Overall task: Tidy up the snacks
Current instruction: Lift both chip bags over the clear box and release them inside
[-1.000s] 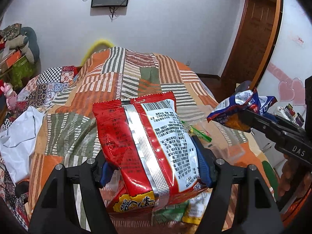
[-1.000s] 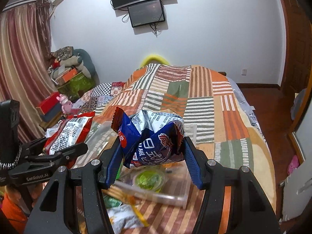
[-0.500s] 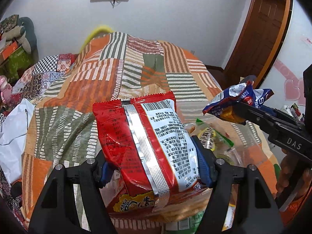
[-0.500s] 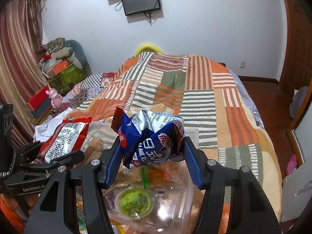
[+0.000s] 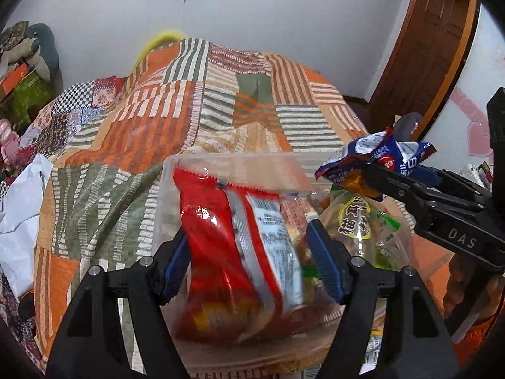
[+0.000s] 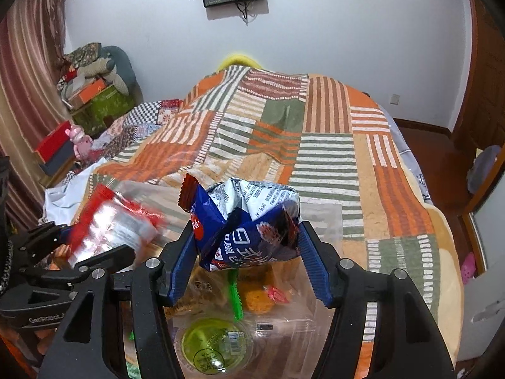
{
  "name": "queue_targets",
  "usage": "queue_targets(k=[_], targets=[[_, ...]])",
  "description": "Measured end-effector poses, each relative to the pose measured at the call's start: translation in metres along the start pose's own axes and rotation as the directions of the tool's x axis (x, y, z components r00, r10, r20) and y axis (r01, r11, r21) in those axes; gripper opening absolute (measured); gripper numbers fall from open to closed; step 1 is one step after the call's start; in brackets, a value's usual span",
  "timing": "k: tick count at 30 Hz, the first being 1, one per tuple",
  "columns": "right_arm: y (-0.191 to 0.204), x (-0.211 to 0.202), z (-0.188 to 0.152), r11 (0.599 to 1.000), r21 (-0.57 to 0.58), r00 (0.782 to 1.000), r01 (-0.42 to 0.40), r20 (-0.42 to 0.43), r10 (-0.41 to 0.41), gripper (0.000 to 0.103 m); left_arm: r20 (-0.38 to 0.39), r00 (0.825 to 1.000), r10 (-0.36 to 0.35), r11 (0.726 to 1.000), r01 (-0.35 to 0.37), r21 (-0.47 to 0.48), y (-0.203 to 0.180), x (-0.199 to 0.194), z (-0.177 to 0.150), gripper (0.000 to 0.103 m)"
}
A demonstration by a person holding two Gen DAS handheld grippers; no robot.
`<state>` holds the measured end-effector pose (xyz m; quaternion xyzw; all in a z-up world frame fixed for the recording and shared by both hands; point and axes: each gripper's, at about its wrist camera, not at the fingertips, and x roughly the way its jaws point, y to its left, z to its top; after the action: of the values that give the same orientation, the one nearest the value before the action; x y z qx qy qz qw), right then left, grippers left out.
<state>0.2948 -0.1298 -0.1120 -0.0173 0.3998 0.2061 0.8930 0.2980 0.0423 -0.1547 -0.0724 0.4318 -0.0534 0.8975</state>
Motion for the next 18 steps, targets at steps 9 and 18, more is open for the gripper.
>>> queue_targets(k=[9,18], targets=[[-0.003,-0.023,-0.004,1.0,0.016,1.0,-0.014,0.015,0.014,0.071,-0.01,1.0,-0.02,0.999,0.019,-0.043,0.007,-0.014,-0.004,0.072],[0.005,-0.056,-0.008,0.999,0.005,0.998,-0.035,0.059,0.035,0.074,0.067,0.998,0.005,1.0,-0.003,-0.024,0.003,-0.061,-0.01,0.079]])
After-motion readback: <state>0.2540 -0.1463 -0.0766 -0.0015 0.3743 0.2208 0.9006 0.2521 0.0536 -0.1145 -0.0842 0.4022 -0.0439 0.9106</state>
